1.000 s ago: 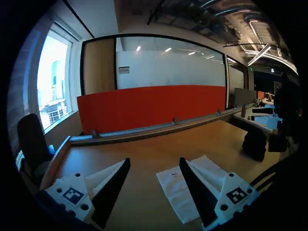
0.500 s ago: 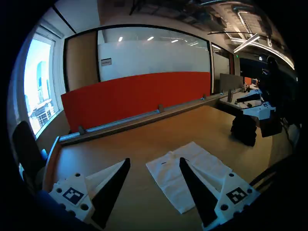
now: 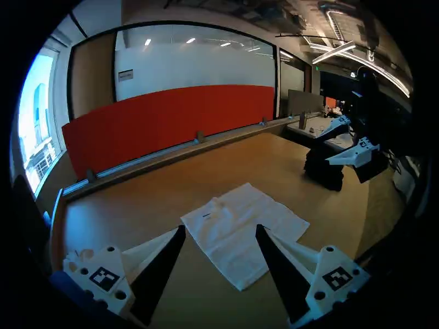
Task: Fold towel
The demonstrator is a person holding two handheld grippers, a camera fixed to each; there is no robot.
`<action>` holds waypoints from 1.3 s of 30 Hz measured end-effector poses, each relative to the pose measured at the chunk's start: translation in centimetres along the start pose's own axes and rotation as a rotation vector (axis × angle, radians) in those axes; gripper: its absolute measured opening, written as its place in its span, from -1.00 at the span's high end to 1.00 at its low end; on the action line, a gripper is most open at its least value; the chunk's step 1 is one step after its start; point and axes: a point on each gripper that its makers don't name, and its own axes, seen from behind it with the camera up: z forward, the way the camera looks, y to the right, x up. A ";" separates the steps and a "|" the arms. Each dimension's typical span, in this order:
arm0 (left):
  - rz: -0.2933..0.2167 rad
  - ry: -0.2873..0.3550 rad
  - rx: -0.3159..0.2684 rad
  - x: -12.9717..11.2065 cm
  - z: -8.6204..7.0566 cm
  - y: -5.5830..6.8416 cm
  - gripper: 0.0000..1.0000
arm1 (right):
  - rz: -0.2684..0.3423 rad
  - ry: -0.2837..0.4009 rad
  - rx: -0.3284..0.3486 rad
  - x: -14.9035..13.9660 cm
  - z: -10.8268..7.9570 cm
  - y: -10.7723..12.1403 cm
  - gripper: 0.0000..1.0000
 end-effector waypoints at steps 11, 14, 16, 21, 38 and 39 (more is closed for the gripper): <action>0.000 -0.053 -0.038 -3.1 1.1 1.2 -0.89 | -0.001 -0.042 0.037 -2.0 1.1 -1.4 -1.00; 0.007 -0.073 -0.046 -4.3 1.5 1.6 -0.89 | 0.002 -0.055 0.044 -2.9 1.6 -1.7 -1.00; 0.012 -0.086 -0.050 -5.2 1.8 1.8 -0.89 | 0.004 -0.065 0.050 -3.6 1.9 -2.0 -1.00; 0.023 -0.115 -0.065 -7.4 2.8 2.5 -0.89 | 0.013 -0.085 0.070 -5.2 2.8 -2.9 -1.00; 0.043 -0.228 -0.092 -15.1 6.6 3.4 -0.89 | 0.012 -0.160 0.120 -10.8 5.7 -5.2 -1.00; 0.044 -0.235 -0.094 -15.5 6.8 3.4 -0.89 | 0.013 -0.166 0.122 -11.2 5.9 -5.3 -1.00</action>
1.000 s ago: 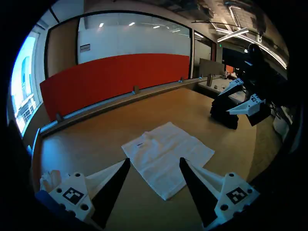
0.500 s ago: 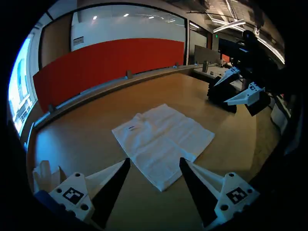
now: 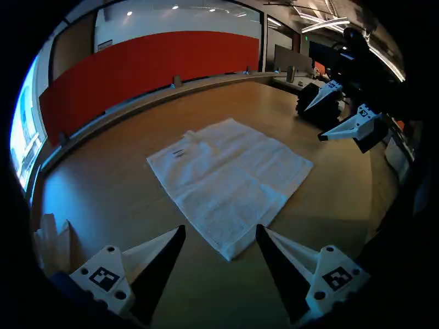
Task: Fold towel
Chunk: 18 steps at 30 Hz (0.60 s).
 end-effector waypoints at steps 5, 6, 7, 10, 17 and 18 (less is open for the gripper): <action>0.000 -0.028 -0.012 -1.5 1.2 0.4 -0.89 | 0.006 -0.031 0.011 -1.7 1.0 -0.2 -1.00; 0.000 -0.034 -0.014 -1.7 1.5 0.4 -0.89 | 0.007 -0.036 0.012 -2.0 1.2 -0.3 -1.00; 0.000 -0.039 -0.016 -2.0 1.7 0.5 -0.89 | 0.008 -0.042 0.014 -2.4 1.4 -0.3 -1.00; 0.001 -0.056 -0.022 -2.7 2.3 0.6 -0.89 | 0.011 -0.057 0.017 -3.3 1.9 -0.4 -1.00; 0.009 -0.100 -0.032 -4.2 3.5 1.0 -0.89 | 0.013 -0.090 0.032 -5.2 2.5 -0.8 -1.00; 0.010 -0.106 -0.032 -4.3 3.6 1.0 -0.89 | 0.013 -0.094 0.034 -5.5 2.6 -0.8 -1.00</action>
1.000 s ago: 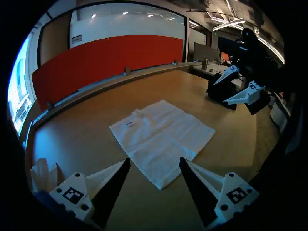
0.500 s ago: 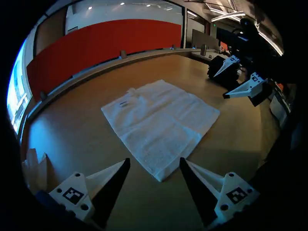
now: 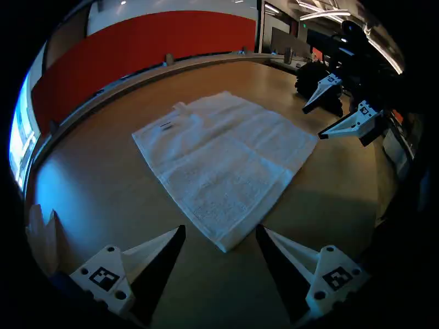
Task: Fold towel
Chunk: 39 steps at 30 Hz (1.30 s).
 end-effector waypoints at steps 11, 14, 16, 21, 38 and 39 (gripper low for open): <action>-0.008 -0.039 -0.006 -0.8 0.9 0.1 -0.89 | 0.010 -0.034 0.016 -1.8 1.1 -0.2 -0.99; -0.008 -0.045 -0.012 -0.8 1.0 0.3 -0.89 | 0.014 -0.039 0.019 -2.1 1.3 -0.3 -0.97; -0.007 -0.046 -0.011 -0.9 1.1 0.3 -0.89 | 0.018 -0.041 0.020 -2.2 1.4 -0.3 -0.96; -0.003 -0.049 -0.002 -0.9 1.1 0.4 -0.89 | 0.026 -0.049 0.029 -2.7 1.6 -0.4 -0.84; -0.012 -0.065 0.026 -1.0 1.2 0.3 -0.58 | 0.038 -0.059 0.032 -3.2 2.0 -0.4 -0.37; -0.013 -0.066 0.028 -1.0 1.2 0.3 -0.56 | 0.039 -0.059 0.032 -3.2 2.1 -0.3 -0.33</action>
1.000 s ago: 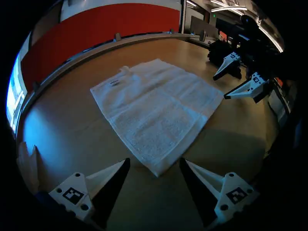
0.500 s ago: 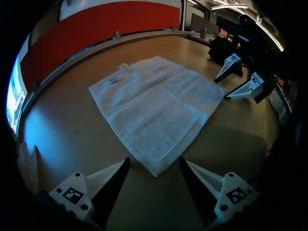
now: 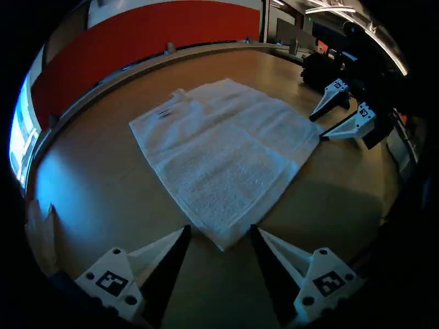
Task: Fold towel
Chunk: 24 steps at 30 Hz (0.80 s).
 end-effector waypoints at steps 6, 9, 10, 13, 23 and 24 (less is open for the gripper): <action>-0.008 -0.011 0.004 0.0 0.0 0.0 -0.48 | 0.004 -0.002 0.000 0.0 0.0 0.1 -0.16; -0.012 -0.013 0.008 0.1 0.0 0.0 -0.41 | 0.004 -0.001 0.000 0.0 0.0 0.1 -0.16; -0.013 -0.013 0.010 0.1 0.0 0.0 -0.39 | 0.003 0.000 0.000 0.0 0.0 0.1 -0.16; -0.015 -0.013 0.012 0.0 0.0 0.2 -0.32 | 0.001 0.001 0.001 0.0 0.0 0.0 -0.14; -0.025 -0.017 0.011 0.1 0.0 0.6 0.02 | 0.010 -0.001 0.014 0.0 -0.1 -0.4 0.22; -0.027 -0.018 0.013 0.1 0.0 0.5 0.07 | 0.011 -0.001 0.016 0.1 -0.1 -0.4 0.29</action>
